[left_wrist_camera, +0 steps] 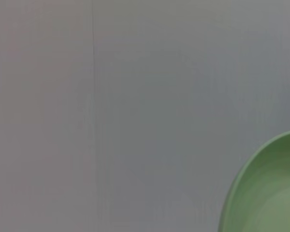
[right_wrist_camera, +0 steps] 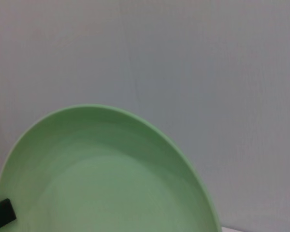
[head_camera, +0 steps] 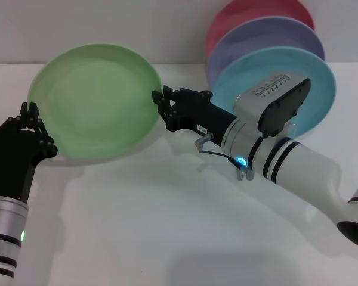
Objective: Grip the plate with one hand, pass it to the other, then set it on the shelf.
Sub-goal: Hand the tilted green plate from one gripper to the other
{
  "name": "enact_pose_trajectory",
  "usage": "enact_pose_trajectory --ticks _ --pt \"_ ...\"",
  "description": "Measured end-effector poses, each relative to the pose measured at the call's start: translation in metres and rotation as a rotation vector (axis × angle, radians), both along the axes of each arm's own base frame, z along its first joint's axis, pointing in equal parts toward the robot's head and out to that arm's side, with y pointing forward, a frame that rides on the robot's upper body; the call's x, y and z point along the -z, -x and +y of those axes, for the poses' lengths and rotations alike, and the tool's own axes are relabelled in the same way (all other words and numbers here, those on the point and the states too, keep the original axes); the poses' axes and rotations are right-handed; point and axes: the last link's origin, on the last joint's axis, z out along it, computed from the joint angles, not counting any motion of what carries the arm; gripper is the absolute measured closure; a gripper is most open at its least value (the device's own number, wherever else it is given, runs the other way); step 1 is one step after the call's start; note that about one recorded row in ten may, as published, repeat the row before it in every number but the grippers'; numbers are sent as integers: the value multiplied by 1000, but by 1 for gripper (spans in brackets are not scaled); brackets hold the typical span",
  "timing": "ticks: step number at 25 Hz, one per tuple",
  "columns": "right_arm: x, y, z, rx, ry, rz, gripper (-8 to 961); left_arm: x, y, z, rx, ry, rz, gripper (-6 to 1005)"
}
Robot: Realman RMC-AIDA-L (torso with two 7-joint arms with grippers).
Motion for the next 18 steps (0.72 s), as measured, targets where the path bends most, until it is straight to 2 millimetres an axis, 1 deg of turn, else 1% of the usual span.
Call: enact_pose_trajectory --ticks 18 --pt "1 1 -1 -2 4 4 796 0 1 -1 -3 0 -1 963"
